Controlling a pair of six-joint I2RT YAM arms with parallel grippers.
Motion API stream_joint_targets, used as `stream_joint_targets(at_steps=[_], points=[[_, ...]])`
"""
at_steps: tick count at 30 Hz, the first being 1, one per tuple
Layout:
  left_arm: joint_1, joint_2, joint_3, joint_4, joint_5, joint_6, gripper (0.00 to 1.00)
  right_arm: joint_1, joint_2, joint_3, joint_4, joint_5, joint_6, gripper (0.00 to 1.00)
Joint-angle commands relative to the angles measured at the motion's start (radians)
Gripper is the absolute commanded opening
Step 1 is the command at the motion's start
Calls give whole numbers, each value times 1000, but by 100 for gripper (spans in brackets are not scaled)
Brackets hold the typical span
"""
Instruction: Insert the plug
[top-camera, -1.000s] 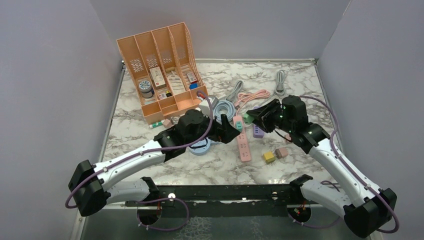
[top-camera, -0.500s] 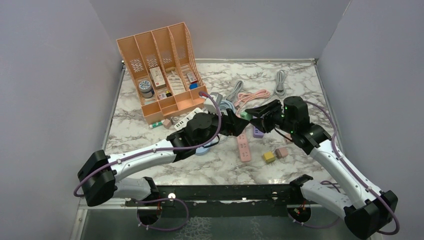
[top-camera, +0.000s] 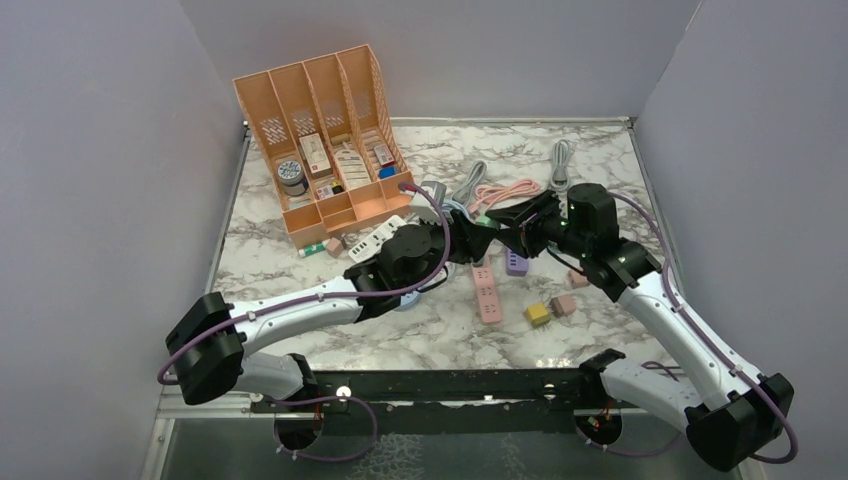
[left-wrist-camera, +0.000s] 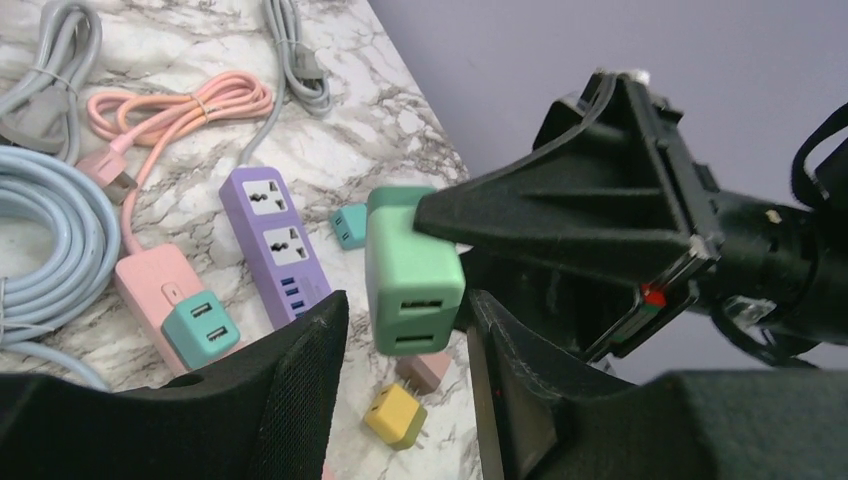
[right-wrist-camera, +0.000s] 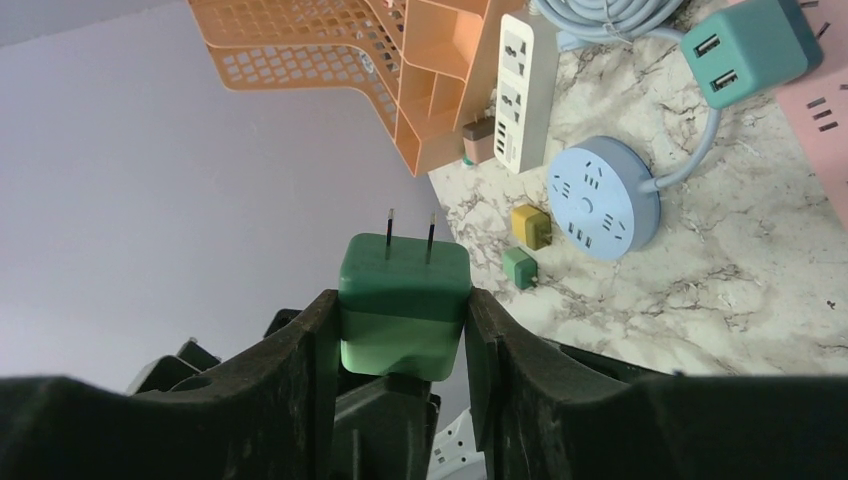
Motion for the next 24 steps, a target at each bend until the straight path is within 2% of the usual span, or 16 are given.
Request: stream_joint_targets(at_steps=[1,5,11,14,17,21,24], points=[[-3,12,43,61,-32,12,49,-2,0,-16,60,-53,-8,31],[-3,31,45,61,-26,8,47,-2,-7,-24,72,-55,-7,32],[-3,42,42,61,-14,18,34,-2,-7,-35,79,-66,-12,34],[-3,46,33,61,18,14,42,-2,-12,-45,91,-66,-11,34],[-3,55,27,61,52,10,44,-2,-15,-53,117,-77,-9,34],[-3,54,20,62,91,44,19,-2,-11,-61,139,-108,-2,34],[1,25,11,59,118,98,8,-2,-7,-66,146,-138,-8,37]])
